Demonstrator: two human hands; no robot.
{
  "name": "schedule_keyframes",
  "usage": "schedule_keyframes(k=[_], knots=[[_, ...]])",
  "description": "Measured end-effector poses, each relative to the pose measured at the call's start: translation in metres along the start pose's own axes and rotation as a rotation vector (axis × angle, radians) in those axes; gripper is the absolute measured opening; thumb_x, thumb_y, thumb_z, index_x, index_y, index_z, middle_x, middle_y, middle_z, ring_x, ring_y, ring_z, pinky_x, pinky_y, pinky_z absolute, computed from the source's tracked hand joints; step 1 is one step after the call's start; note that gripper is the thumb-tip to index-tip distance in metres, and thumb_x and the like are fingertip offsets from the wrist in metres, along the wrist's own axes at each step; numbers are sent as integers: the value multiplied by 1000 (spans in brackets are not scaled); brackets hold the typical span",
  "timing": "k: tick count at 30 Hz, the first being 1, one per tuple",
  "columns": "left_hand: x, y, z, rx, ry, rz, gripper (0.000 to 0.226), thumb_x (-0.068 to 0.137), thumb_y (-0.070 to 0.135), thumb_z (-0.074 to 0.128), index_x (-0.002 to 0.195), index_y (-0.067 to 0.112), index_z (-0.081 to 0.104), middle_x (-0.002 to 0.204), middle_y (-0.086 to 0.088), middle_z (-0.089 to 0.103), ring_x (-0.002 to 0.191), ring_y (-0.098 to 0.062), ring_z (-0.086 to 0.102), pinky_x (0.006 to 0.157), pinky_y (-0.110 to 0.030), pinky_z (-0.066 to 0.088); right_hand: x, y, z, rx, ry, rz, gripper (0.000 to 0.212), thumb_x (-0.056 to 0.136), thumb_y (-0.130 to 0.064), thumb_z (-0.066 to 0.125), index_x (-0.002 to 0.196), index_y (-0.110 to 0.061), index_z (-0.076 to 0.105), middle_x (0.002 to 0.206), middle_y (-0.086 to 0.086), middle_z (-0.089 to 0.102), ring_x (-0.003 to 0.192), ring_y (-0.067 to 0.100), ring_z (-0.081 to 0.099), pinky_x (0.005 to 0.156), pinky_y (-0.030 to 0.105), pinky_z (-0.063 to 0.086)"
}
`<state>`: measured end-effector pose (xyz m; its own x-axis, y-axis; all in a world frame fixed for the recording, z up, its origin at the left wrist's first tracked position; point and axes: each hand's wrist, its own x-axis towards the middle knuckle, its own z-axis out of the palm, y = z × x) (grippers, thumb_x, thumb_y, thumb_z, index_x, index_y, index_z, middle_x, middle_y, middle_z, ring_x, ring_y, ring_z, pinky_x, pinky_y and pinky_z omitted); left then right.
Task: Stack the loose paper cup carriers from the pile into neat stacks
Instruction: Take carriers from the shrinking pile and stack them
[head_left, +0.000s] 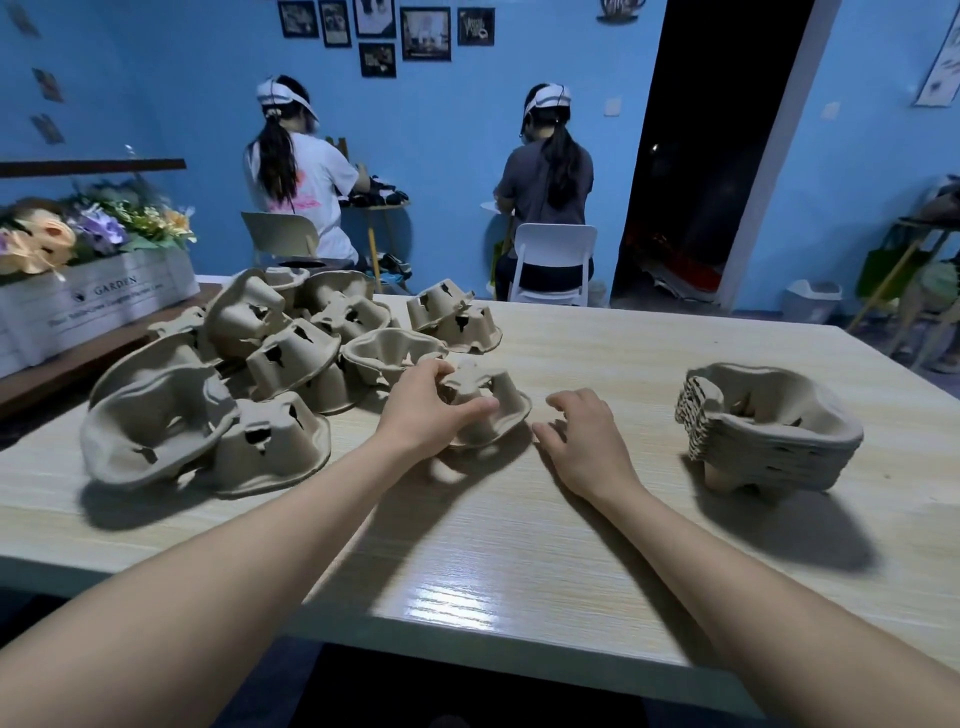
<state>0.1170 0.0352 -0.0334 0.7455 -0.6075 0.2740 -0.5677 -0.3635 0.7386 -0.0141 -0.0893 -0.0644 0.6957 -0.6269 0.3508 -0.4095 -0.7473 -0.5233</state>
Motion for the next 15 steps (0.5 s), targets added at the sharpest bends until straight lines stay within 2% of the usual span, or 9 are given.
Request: schedule_keyframes(k=[5,7,9,11,13,15], knots=[[-8,16,-10,-80,-31,-33,57,70,42,79,114,15,57,101,4,60,92,-12,55,78,-22,40,-10,-10,-11,-3,87,-207,31,82,-12,65,111,-6,54,112,9,52,106,24,46,86,27,35],[-11,22,-10,-108,-67,-35,44,69,42,80,100,17,60,90,5,62,84,-11,57,70,-23,42,-14,-18,-18,-61,135,-322,26,78,-6,65,103,-7,56,104,9,54,97,27,49,80,31,38],[-15,30,-10,-143,-86,-20,31,71,41,79,84,21,59,80,7,61,78,-10,55,67,-23,42,-19,-27,-27,-115,165,-418,18,79,-9,56,96,-7,59,92,10,56,84,31,53,70,37,44],[-17,37,-12,-159,-87,-13,36,73,47,75,92,20,58,87,5,61,82,-10,55,72,-25,43,-21,-31,-36,-144,196,-475,21,81,-17,45,92,-7,60,84,10,57,75,31,54,61,37,46],[-16,41,-14,-207,-71,-28,52,76,53,69,110,17,54,104,1,62,93,-13,58,81,-28,47,-21,-31,-49,-126,213,-456,8,82,-11,51,86,-9,58,81,8,57,74,31,54,59,38,45],[-18,46,-20,-258,-51,-18,50,84,52,60,115,15,51,108,-1,61,95,-14,58,81,-28,46,-20,-30,-62,-61,206,-367,7,82,-4,58,82,-11,54,80,4,54,77,28,51,63,38,40]])
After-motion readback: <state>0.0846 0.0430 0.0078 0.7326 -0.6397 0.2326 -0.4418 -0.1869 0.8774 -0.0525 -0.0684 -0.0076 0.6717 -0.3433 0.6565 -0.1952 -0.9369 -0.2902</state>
